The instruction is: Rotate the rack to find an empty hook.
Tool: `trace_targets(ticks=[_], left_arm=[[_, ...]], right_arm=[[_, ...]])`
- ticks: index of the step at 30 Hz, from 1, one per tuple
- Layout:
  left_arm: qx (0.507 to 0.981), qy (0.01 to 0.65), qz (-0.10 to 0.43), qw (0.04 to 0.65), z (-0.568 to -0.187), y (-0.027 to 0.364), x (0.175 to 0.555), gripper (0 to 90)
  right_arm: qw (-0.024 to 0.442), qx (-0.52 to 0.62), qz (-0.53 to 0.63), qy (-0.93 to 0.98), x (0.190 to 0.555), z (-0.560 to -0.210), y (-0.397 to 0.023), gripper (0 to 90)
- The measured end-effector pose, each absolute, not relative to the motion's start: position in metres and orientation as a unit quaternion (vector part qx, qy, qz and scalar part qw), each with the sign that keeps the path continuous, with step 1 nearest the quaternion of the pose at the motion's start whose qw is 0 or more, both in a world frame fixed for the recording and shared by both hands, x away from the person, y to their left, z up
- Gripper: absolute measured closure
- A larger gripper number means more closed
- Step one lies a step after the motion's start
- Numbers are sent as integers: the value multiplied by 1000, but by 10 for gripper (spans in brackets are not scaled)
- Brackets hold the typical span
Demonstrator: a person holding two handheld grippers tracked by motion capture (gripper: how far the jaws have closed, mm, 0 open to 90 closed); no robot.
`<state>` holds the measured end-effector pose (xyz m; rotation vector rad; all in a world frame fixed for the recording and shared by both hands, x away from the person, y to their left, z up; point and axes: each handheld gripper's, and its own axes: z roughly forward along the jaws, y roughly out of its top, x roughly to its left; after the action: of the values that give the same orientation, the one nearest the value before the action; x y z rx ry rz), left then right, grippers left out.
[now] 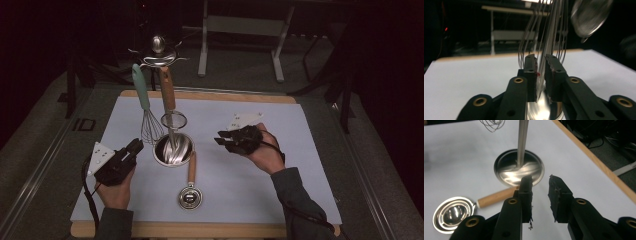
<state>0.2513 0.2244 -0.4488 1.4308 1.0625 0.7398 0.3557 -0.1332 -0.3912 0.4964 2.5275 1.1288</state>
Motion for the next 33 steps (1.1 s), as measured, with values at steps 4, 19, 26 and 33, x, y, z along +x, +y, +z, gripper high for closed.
trace_targets(ticks=[4,19,26,33], left_arm=[[604,435,321,586,-437,221,250,880],[545,410,338,649,-400,219,257,900],[513,392,334,687,-384,219,261,900],[492,361,345,713,-359,212,266,900]], right_arm=[[157,186,383,891,350,-417,-142,704],[147,257,385,874,334,-480,-178,646],[150,274,377,872,333,-487,-183,622],[160,277,379,868,330,-483,-189,614]])
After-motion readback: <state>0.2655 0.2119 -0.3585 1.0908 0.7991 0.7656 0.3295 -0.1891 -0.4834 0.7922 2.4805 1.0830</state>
